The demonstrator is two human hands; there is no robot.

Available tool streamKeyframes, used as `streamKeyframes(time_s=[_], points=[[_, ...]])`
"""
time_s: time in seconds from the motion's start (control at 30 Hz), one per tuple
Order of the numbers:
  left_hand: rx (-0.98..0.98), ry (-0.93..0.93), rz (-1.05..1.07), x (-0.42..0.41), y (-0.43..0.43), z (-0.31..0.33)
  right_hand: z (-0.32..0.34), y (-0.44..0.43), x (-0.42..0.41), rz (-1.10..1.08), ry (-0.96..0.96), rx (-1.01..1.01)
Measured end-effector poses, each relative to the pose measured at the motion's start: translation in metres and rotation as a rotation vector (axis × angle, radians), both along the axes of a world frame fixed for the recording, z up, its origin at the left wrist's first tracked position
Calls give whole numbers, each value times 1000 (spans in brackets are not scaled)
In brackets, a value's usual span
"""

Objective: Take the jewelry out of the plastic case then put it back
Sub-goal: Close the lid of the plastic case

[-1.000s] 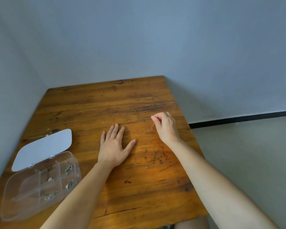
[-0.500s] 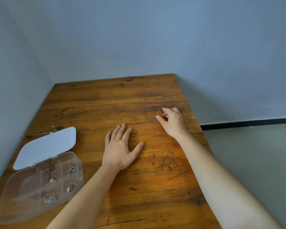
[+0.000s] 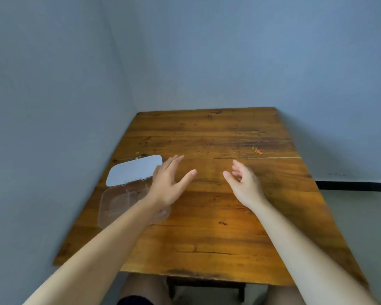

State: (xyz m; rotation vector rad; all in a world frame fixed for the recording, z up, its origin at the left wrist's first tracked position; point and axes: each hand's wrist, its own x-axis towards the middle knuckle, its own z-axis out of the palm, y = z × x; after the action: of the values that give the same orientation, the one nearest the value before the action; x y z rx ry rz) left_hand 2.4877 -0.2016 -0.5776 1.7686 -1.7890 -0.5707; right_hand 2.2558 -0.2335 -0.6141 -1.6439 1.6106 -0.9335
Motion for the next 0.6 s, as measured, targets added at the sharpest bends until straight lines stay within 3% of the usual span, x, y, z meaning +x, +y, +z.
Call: streamKeyframes(time_s=[0.2, 0.3, 0.4, 0.6], points=[[-63, -191, 358, 94, 43, -9, 3, 43, 91, 270, -42, 102], [73, 54, 498, 125, 55, -16, 6, 59, 125, 366, -29, 168], [100, 324, 479, 125, 66, -16, 8, 72, 143, 391, -20, 207], [147, 151, 455, 96, 83, -23, 8, 82, 135, 350, 68, 195]])
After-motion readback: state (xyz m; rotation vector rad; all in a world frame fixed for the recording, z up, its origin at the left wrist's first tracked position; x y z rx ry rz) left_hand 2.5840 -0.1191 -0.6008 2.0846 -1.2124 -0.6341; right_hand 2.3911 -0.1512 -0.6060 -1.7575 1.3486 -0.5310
